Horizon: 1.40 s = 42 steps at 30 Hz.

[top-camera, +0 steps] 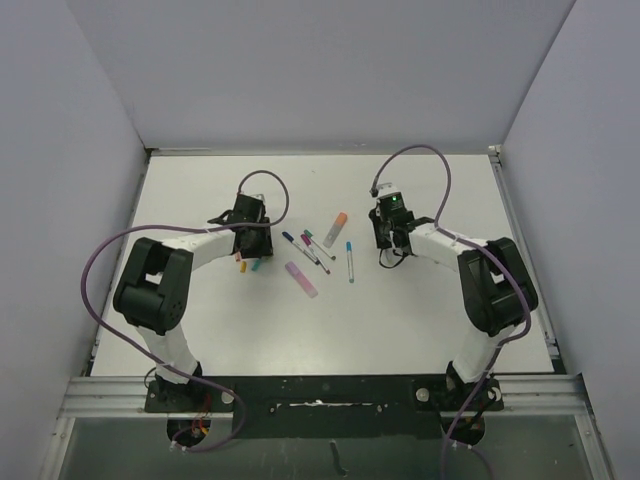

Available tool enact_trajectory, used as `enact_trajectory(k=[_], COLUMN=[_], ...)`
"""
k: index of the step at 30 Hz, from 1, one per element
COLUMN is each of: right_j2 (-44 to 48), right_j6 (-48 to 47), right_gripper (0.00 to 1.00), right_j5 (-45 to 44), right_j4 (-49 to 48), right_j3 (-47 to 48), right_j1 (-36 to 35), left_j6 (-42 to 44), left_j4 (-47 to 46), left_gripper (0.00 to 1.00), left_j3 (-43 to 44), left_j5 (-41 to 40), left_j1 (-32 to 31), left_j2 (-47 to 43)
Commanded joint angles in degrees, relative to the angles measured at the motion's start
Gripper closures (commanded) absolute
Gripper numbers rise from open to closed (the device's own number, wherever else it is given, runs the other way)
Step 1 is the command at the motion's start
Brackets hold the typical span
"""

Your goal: Open the pen caps

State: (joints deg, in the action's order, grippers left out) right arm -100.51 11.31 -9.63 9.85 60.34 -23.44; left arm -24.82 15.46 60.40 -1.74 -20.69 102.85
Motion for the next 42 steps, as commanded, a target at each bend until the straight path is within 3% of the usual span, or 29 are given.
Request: enact_trajectory(k=[1,8,16,19,27,31,42], right_j2=[-1.51,-5.34,-8.48,-9.18,-9.64,-8.3,4.1], right_j6=[-0.87,-1.49,-0.97,-0.68,0.35,0.22,-2.21], right_gripper=[1.0,1.0,0.97,0.92,0.6,0.57,0.41], right_j5=[-0.05,1.02,1.22,1.15,1.19,1.27,0.53], right_j4=[-3.87,-3.48,-2.12,-1.49,-0.33,-0.38,0.71], right_j3=[3.58,6.37,8.39,8.93,9.45,9.42,7.69], right_j1=[2.31,4.51,5.33,5.49,5.51,5.45,-0.66], left_j6=[0.08,-0.39,-2.1,-3.2,-5.54,-6.1,-8.9], left_j4=[0.47,0.72,-2.46,-4.63,-6.4,-7.52,-11.38], left_gripper=[0.63,0.51,0.3,0.24,0.13,0.03,0.02], left_j3=[2.05,1.38,-4.66,-8.39,-12.93,-14.34,-17.59], left_j5=[-1.26,-1.72,-2.14,-1.87,-2.41,-1.83,2.35], left_j1=[0.03,0.05,-0.07,-0.06,-0.08,-0.05,-0.05], left_j2=[-1.4,-9.72,-25.68,-32.69,-43.0,-45.39,-47.51])
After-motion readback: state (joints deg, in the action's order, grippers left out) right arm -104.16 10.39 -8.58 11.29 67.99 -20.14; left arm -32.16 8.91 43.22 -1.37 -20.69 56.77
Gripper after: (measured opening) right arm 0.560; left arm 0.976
